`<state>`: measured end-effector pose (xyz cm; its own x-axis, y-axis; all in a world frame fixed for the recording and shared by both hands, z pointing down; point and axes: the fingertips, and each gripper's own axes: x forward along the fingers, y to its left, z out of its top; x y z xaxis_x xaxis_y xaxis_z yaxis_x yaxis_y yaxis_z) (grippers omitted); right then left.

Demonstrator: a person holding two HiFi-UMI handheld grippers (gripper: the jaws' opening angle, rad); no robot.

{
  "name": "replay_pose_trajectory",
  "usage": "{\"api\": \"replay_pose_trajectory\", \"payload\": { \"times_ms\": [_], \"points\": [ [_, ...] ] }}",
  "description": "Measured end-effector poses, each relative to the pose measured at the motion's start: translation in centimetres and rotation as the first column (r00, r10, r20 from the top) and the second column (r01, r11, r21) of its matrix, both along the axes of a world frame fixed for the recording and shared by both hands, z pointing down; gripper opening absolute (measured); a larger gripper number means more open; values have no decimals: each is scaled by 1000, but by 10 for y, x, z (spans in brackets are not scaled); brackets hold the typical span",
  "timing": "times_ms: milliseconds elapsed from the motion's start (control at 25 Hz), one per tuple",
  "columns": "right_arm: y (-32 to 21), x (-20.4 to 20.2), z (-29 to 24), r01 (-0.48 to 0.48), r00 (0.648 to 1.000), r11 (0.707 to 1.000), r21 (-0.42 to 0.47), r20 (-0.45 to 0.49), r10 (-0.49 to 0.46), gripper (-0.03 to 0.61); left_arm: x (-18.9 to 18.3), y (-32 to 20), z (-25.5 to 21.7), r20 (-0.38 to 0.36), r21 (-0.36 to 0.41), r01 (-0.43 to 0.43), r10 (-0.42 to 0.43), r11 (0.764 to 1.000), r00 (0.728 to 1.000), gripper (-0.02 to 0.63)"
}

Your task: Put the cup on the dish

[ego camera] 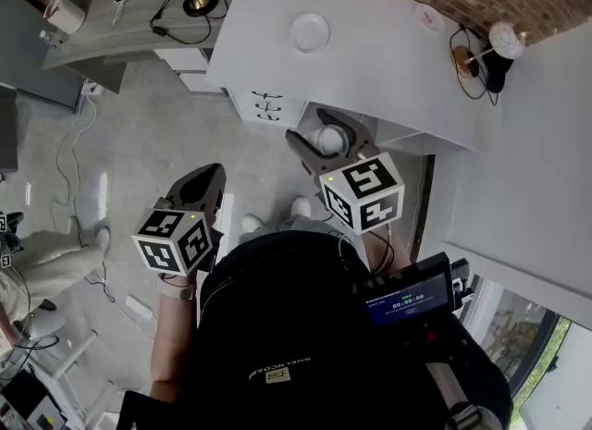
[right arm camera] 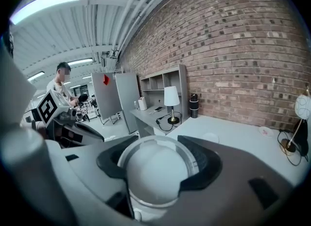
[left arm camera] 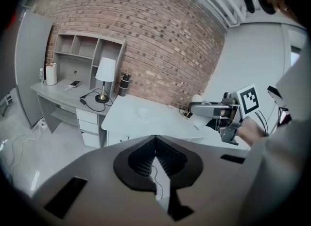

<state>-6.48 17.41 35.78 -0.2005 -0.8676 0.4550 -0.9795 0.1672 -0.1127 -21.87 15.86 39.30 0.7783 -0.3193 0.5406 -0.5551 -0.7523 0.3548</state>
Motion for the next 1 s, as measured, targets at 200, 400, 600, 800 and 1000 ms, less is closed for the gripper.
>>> {"api": "replay_pose_trajectory", "payload": {
  "times_ms": [200,400,600,800,1000],
  "points": [
    [5,6,1,-7,999,1000,2,36,7,256,5,4,1,7,1,0,0,1000,1000,6],
    [16,17,4,-9,999,1000,-1,36,9,256,18,15,2,14,3,-9,9,1000,1000,6],
    [29,38,10,-12,999,1000,-3,34,12,256,37,28,3,29,7,-13,13,1000,999,6],
    [43,62,15,-18,998,1000,-6,55,19,256,60,42,4,51,8,-21,21,1000,998,6],
    [52,86,21,-11,997,1000,-7,72,11,256,84,55,6,72,13,-22,21,1000,997,6]
  ]
}}
